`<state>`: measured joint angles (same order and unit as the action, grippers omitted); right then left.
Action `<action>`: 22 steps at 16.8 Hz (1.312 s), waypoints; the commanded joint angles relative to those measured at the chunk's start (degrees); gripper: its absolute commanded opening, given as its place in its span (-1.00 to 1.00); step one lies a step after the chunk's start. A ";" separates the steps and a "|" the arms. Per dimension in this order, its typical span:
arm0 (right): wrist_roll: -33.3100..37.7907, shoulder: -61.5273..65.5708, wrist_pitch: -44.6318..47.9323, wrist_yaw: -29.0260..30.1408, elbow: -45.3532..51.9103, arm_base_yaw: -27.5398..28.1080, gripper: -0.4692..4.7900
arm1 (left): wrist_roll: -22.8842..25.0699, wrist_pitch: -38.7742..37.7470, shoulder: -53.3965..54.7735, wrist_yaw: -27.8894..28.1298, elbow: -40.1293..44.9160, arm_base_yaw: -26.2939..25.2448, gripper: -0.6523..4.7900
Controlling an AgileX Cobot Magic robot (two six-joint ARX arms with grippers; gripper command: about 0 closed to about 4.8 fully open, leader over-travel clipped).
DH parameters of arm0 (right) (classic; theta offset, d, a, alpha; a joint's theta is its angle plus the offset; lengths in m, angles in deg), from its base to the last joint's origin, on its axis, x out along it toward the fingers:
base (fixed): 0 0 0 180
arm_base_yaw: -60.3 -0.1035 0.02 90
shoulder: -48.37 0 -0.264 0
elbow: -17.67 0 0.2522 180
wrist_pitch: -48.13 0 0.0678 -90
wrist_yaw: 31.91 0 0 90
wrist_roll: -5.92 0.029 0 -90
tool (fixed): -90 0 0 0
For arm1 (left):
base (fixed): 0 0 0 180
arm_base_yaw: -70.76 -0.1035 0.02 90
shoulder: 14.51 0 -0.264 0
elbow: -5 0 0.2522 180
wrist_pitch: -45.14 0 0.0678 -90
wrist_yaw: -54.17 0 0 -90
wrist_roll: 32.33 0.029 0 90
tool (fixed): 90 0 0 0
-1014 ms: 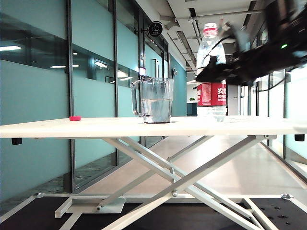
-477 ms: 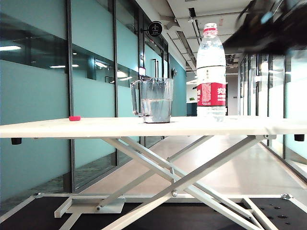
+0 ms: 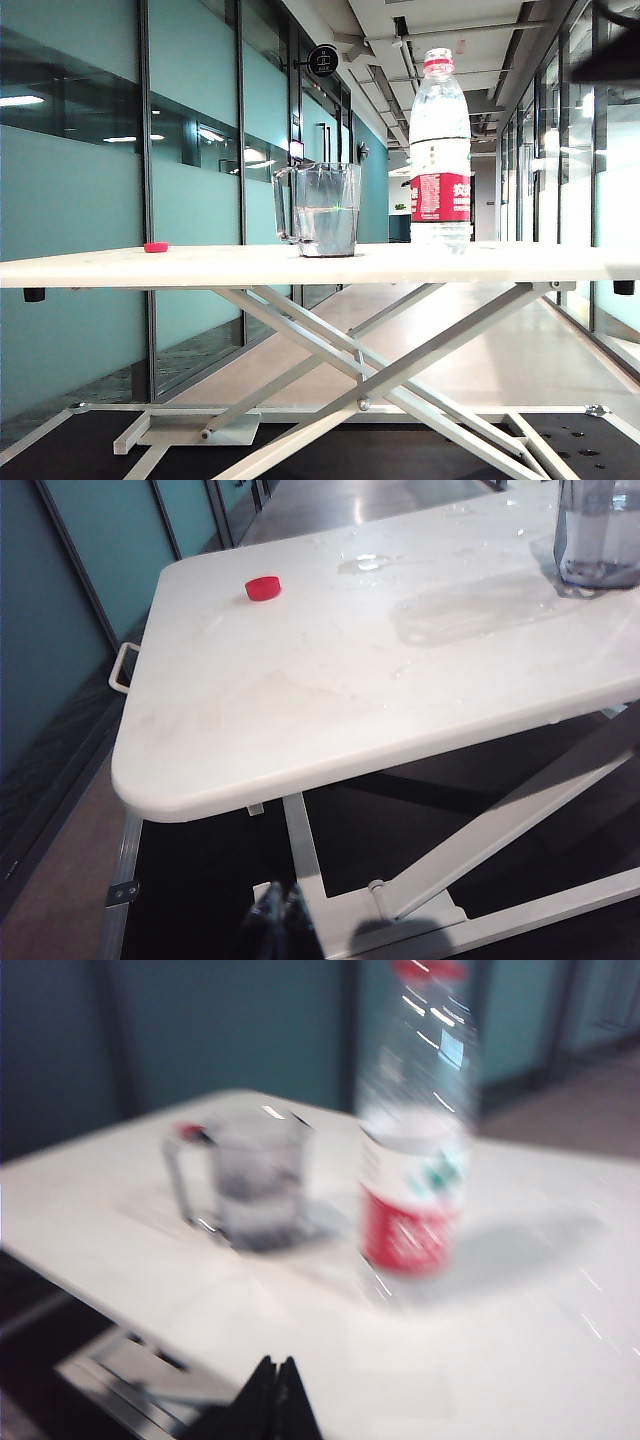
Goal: Pick up the mineral water bottle on the table and pour water into the mug until it's half full.
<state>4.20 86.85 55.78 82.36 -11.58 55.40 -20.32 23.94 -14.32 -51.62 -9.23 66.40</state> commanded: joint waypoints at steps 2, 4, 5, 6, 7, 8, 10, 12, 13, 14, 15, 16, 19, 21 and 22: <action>0.24 -8.15 -13.42 -14.03 1.73 -0.28 -0.86 | -0.17 0.63 0.11 4.15 -0.11 -0.04 -0.78; 0.15 -12.17 -15.93 -18.27 2.95 -0.24 -0.86 | -0.20 0.68 0.11 4.07 -0.11 -0.02 -0.78; 0.15 -14.12 -14.99 -18.73 3.85 -0.24 -0.86 | -0.20 0.68 0.11 4.00 -0.11 -0.02 -0.78; 0.15 -15.80 -14.60 -19.65 4.68 -0.24 -0.86 | -0.20 0.70 0.02 4.00 -0.11 -0.02 -0.78; 0.15 -18.91 -14.91 -20.83 6.03 -0.24 -0.86 | -0.20 0.72 0.02 4.00 -0.11 -0.02 -0.78; 0.15 -22.77 -15.10 -20.81 7.87 -0.20 -0.86 | -0.17 0.85 0.02 4.00 -0.11 -0.02 -0.78; 0.13 -28.63 -15.21 -20.72 10.40 -0.17 -0.86 | -0.13 1.16 0.02 3.67 -0.11 -0.02 -0.78; 0.13 -35.15 -15.23 -20.76 13.14 0.04 -0.86 | 1.16 1.64 0.02 1.77 -0.11 -0.02 -0.78; 0.13 -38.88 -15.54 -20.96 14.75 0.61 -0.86 | 1.25 2.05 0.02 -0.11 -0.11 -0.02 -0.78; 0.20 -38.53 -15.78 -21.84 15.10 1.36 -0.86 | 1.05 1.86 0.04 -1.20 -0.11 -0.02 -0.78; 0.20 -38.25 -16.44 -21.81 15.12 2.12 -0.86 | 1.05 1.68 0.02 -1.60 -0.11 0.00 -0.78; 0.17 -38.32 -16.87 -21.81 15.12 3.32 -0.86 | 1.07 1.68 0.07 -1.57 -0.11 -0.02 -0.78; 0.24 -38.49 -16.41 -19.87 15.10 9.66 -0.85 | 1.07 1.49 0.02 -1.57 -0.11 -0.04 -0.78; 0.24 -38.49 -16.52 -17.81 15.10 10.67 -0.85 | 1.07 1.49 0.02 -1.55 -0.11 -0.04 -0.78; 0.22 -38.49 -16.46 -17.51 15.10 10.49 -0.85 | 1.07 1.49 0.02 -1.57 -0.11 -0.04 -0.78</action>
<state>4.20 48.47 38.34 64.27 3.48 66.04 -19.25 24.92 -14.32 -52.89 -9.23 66.40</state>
